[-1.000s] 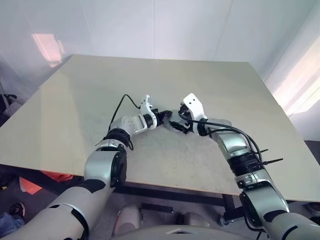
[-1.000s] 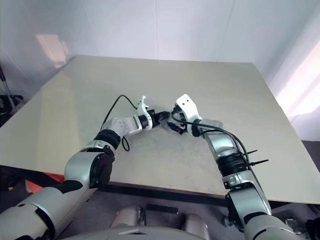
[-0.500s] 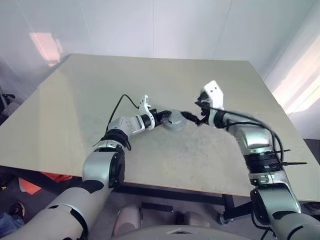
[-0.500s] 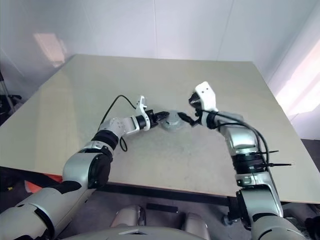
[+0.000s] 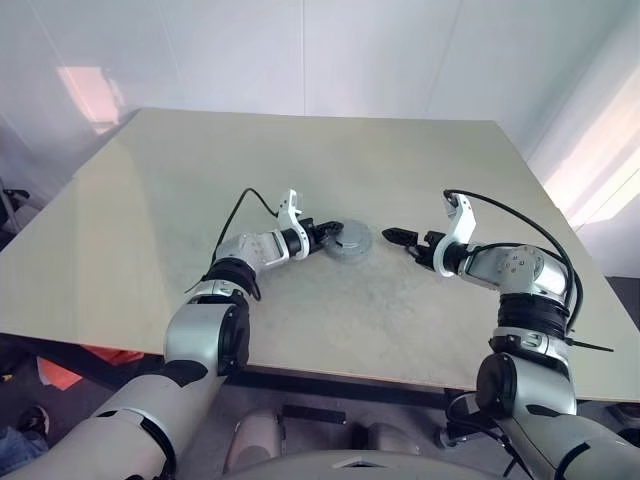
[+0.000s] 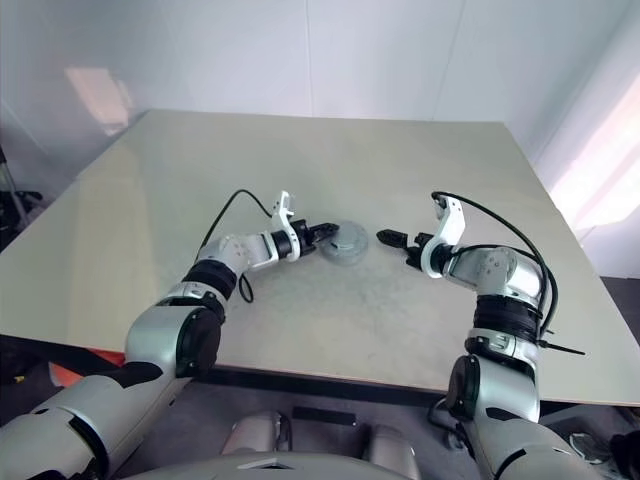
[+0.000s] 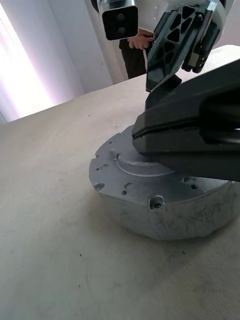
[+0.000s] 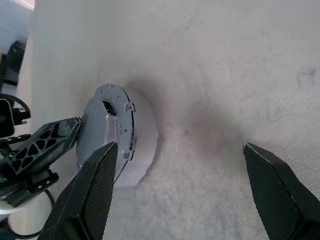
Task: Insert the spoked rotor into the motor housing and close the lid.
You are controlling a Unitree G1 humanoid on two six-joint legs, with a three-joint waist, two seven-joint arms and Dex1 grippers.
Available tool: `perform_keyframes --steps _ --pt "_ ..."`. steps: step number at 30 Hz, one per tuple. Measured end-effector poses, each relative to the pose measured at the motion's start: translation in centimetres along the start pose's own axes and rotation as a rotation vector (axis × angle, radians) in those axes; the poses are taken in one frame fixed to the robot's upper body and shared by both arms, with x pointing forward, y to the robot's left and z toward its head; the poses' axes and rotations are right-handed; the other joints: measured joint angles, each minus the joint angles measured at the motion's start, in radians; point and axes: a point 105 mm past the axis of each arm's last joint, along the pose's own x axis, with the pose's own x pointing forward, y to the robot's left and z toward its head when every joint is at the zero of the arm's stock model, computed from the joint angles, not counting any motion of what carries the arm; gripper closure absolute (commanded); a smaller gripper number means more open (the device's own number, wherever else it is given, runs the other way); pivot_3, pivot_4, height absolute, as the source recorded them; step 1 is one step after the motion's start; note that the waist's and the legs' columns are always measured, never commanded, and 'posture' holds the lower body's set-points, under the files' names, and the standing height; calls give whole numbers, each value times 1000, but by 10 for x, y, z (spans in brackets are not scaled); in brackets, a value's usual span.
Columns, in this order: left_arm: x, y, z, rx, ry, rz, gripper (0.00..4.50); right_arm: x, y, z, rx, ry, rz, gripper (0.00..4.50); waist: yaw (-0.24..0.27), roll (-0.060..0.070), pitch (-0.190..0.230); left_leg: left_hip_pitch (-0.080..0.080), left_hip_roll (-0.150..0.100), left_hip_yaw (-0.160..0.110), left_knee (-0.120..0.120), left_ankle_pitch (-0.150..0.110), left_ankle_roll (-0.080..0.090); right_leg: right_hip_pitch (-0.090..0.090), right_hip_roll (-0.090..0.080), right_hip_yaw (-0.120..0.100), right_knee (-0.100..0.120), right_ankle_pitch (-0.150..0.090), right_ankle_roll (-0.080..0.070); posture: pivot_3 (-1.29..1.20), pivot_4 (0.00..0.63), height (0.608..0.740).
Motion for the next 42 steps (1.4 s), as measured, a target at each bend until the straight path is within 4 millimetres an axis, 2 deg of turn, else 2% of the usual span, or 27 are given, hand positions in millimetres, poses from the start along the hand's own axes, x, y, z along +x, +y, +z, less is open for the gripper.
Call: perform_keyframes --steps 17,25,28,32,34,35,41,42 --pt "-3 3 2 20 -4 16 4500 38 43 -30 89 100 158 16 -10 -1 -1 8 0 1 -10 3 -6 1 1 0 -3 -1 1 0 0 740" --pt "-9 10 5 31 -19 39 4500 58 58 -37 136 117 209 16 -52 -4 -3 14 2 3 -24 7 -12 1 3 0 -10 -1 1 0 0 740" --pt "-10 11 6 34 -25 40 4500 61 58 -37 156 112 215 578 -59 -4 -3 14 3 3 -24 7 -12 0 4 0 -11 -1 1 0 0 740" --pt "-11 11 8 41 -34 38 4500 63 53 -38 190 99 202 1984 -61 -4 -2 13 3 3 -24 7 -13 -4 5 0 -11 -1 1 0 0 740" --pt "-12 10 11 46 -46 35 4500 63 54 -35 210 81 224 2543 -62 -4 -2 12 3 4 -24 7 -13 -6 5 0 -11 1 -2 0 0 740" --pt "-14 11 14 52 -53 38 4500 63 56 -33 209 71 232 2662 -62 -4 -2 12 3 4 -26 7 -13 -4 5 0 -11 1 -3 0 0 740" --pt "-15 10 16 58 -60 37 4500 63 56 -29 198 53 221 2662 -60 -3 -2 11 3 4 -27 5 -14 -7 5 0 -11 3 -6 0 0 740" --pt "-14 10 16 58 -61 36 4500 63 56 -29 198 51 219 2832 -59 -3 -2 11 3 4 -27 5 -14 -7 5 0 -11 5 -9 0 0 740"
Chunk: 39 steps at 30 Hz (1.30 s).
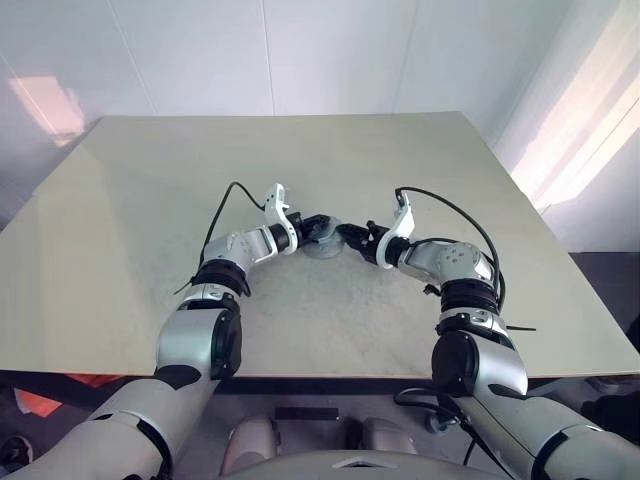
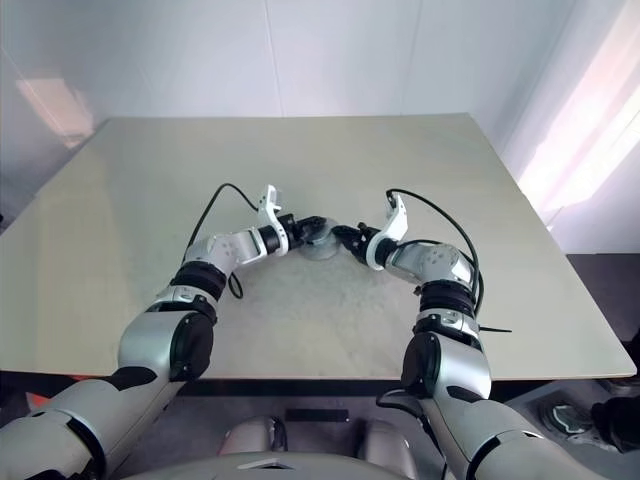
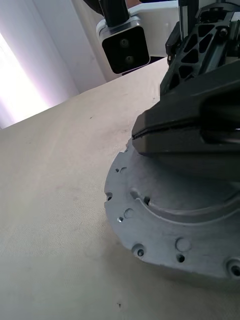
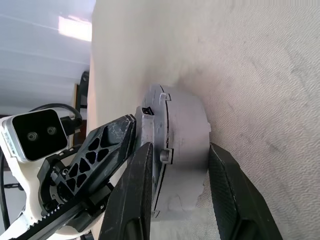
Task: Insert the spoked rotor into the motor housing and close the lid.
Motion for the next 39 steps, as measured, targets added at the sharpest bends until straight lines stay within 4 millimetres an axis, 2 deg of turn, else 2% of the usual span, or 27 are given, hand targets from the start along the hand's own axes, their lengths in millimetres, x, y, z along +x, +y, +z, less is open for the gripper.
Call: perform_keyframes --steps 3,6,19,22,25,32,39 --pt "0 -1 2 2 -8 -2 4500 0 2 3 11 -17 14 3310 2 1 0 0 0 0 0 -1 0 0 0 0 0 2 -3 0 0 740" --pt "-1 0 3 5 -14 1 4500 1 5 6 2 -27 12 3326 7 1 0 1 0 0 0 -1 0 1 0 0 0 -2 3 0 0 740" --pt "-3 4 4 11 -32 11 4500 1 4 10 -16 -45 0 3328 11 1 0 1 0 0 0 -1 0 1 0 0 0 -2 3 0 0 740" --pt "-6 5 5 -15 -83 -24 4500 2 5 15 9 -61 -2 3328 11 1 0 0 0 0 0 -1 0 -1 0 0 0 -2 3 0 0 740" --pt "-9 5 4 -68 -128 -75 4500 2 7 23 36 -92 1 3328 18 1 1 -8 0 1 1 -1 0 -9 0 0 1 3 -6 0 0 740" --pt "-18 4 7 -136 -183 -130 4500 4 10 35 107 -130 -5 3328 26 2 1 -31 3 1 12 1 4 -32 0 -2 12 4 -9 0 0 740" --pt "-27 13 4 -168 -195 -110 4500 7 11 40 89 -147 -20 3340 29 4 5 -33 6 1 21 -2 2 -31 0 -3 14 5 -10 0 0 740"
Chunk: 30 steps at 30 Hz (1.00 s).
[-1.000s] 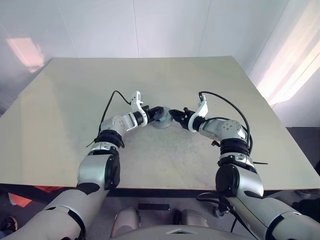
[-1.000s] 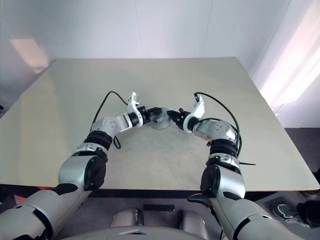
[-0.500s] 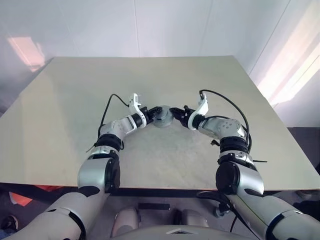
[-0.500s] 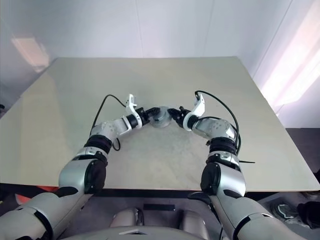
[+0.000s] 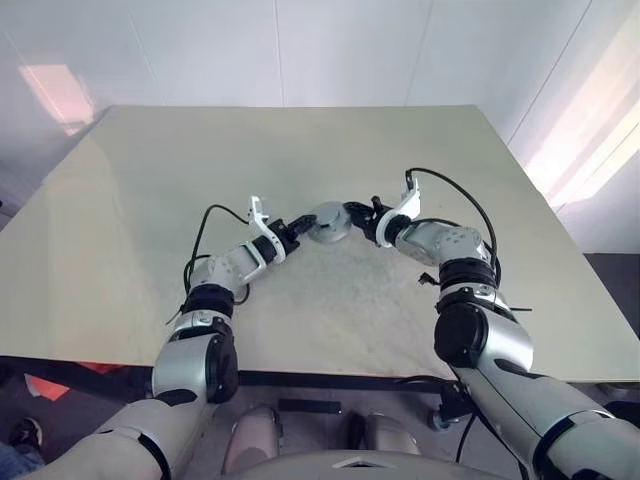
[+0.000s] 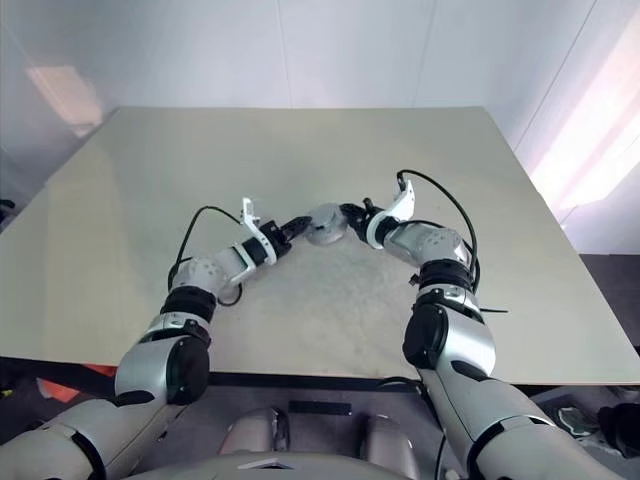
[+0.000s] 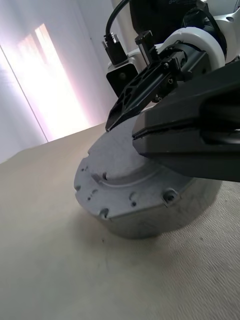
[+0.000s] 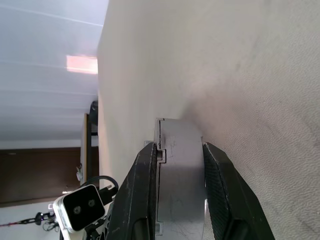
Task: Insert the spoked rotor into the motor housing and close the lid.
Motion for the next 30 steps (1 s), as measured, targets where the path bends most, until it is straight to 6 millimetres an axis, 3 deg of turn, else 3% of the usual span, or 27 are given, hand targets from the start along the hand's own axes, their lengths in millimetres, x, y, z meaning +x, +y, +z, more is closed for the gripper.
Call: perform_keyframes --steps 9,21,30 --pt "-7 3 3 -11 -13 15 4500 1 0 2 -12 -12 8 3352 2 0 0 -1 0 0 1 1 -1 0 0 0 1 0 0 0 0 740" --pt "-17 -11 14 -94 -84 -93 4500 3 -5 15 129 -87 -23 3352 8 1 1 -2 0 0 3 0 -1 0 0 0 2 0 0 0 0 740" --pt "-25 -8 18 -149 -145 -98 4500 5 31 38 148 -147 59 3352 8 1 2 -5 1 0 6 1 4 -2 0 -1 2 0 0 0 0 740"
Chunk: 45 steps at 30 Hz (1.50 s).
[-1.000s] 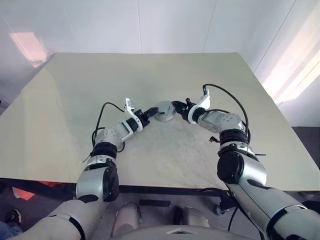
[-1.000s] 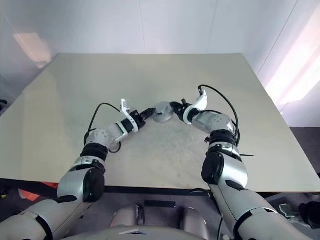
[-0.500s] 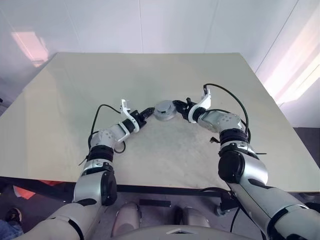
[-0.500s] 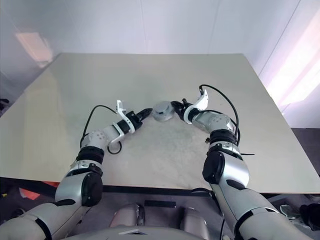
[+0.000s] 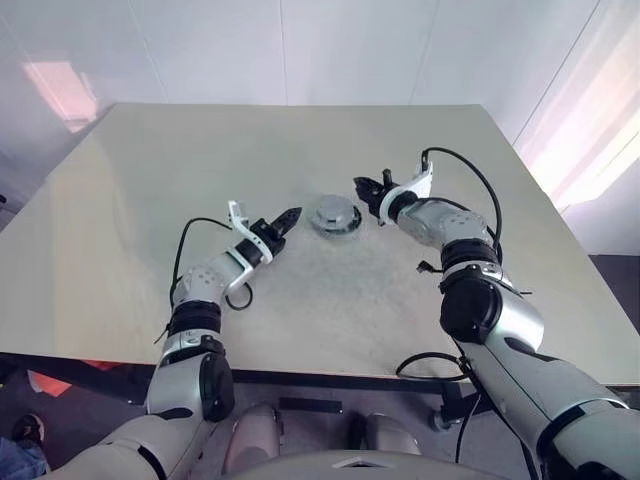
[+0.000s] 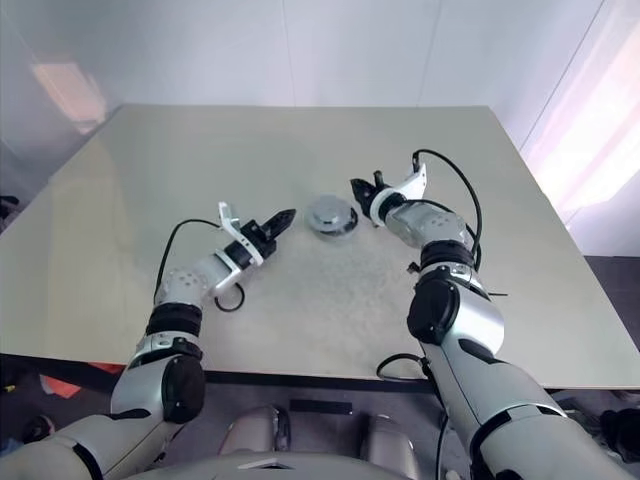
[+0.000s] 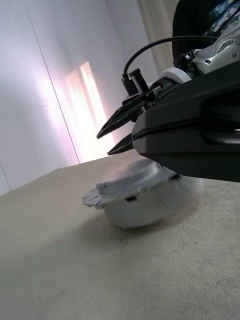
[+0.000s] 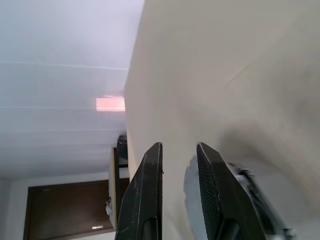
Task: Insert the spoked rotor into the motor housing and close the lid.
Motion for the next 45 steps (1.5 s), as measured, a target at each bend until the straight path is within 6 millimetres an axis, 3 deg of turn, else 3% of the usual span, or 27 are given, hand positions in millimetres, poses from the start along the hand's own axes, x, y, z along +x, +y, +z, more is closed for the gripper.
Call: perform_keyframes --steps 11,16,20,27,30,35,41,45 --pt "-2 0 2 -1 -14 13 4500 3 5 -3 -42 11 5 3352 1 0 0 -1 0 0 3 -1 0 0 0 0 1 0 0 0 0 740" --pt "-2 0 0 -13 -3 10 4500 0 11 -4 -238 12 70 3352 4 0 0 -2 0 -1 4 -1 2 0 0 0 1 0 0 0 0 740" --pt "-2 -1 -1 0 17 11 4500 -7 10 -6 -560 -34 120 3352 13 0 0 -3 1 -1 7 -2 3 1 0 -1 1 1 1 0 0 740" --pt "-1 -1 -9 98 91 29 4500 -6 -9 -46 -945 90 138 3352 17 0 0 -2 1 -1 8 -2 2 1 0 0 3 1 1 0 0 740" --pt "0 -1 -11 111 97 25 4500 -4 -13 -60 -1041 138 149 2752 16 0 0 -2 1 -1 8 -2 2 1 0 0 3 1 1 0 0 740" --pt "0 0 -12 133 112 33 4500 -2 -9 -64 -1143 131 175 1049 15 0 0 -1 1 -1 8 -1 2 1 0 0 4 1 1 0 0 740" --pt "-3 4 -15 146 123 43 4500 -3 -3 -57 -1249 70 185 1049 14 0 0 0 1 -1 9 -2 3 2 0 0 6 1 1 0 0 740" --pt "-3 5 -14 154 124 43 4500 -2 -10 -58 -1279 85 171 1049 14 0 0 1 1 -1 10 -2 3 2 0 1 9 1 1 0 0 740"
